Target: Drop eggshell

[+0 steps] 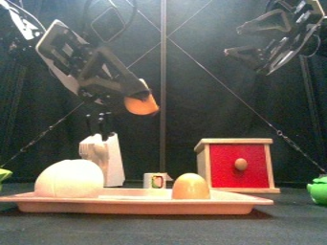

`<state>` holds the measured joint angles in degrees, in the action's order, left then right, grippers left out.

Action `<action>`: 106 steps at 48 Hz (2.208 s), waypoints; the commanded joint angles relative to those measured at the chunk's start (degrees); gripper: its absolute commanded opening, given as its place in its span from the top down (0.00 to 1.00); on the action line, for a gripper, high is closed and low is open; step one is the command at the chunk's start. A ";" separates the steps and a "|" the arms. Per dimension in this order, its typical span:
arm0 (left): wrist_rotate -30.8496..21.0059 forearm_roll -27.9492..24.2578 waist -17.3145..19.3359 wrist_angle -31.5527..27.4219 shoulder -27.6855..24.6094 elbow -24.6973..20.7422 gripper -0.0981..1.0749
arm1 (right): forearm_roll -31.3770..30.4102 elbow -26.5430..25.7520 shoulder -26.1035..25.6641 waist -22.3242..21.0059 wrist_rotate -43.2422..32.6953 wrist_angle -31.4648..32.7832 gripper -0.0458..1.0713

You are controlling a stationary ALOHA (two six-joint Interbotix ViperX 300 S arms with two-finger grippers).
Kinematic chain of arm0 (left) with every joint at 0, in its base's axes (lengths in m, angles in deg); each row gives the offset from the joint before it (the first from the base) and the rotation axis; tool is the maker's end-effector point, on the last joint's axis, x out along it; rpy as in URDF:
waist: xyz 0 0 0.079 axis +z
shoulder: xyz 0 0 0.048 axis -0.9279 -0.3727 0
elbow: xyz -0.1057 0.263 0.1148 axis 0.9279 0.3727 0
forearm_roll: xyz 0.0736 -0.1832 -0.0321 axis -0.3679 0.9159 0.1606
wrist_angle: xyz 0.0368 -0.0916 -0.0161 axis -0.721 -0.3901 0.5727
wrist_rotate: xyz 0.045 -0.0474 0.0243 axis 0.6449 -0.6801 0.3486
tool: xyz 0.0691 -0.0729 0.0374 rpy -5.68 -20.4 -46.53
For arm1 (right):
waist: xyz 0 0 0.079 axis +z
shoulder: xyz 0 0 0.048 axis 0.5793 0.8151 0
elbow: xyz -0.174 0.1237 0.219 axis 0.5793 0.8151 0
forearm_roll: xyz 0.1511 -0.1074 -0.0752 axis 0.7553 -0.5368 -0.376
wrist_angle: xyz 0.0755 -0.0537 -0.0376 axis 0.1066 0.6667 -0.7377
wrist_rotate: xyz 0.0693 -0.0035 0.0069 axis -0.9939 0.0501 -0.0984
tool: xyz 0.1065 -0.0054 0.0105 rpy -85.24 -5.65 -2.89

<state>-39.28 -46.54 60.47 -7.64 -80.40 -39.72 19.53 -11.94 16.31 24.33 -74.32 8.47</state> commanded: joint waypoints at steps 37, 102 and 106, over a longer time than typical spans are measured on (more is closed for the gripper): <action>-0.09 0.97 2.64 0.00 -4.75 -5.10 0.08 | 0.26 -0.53 -0.18 0.18 -0.09 -0.18 0.15; -0.09 4.57 0.35 13.01 18.81 13.10 0.08 | 0.97 -0.09 0.62 0.09 -0.18 -0.18 0.15; 0.00 4.57 0.35 13.01 18.90 13.10 0.08 | 1.23 -0.09 0.62 0.26 -0.18 -0.18 0.15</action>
<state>-39.37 -42.06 61.00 4.84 -61.86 -26.01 20.32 -11.50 17.10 24.33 -74.50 8.47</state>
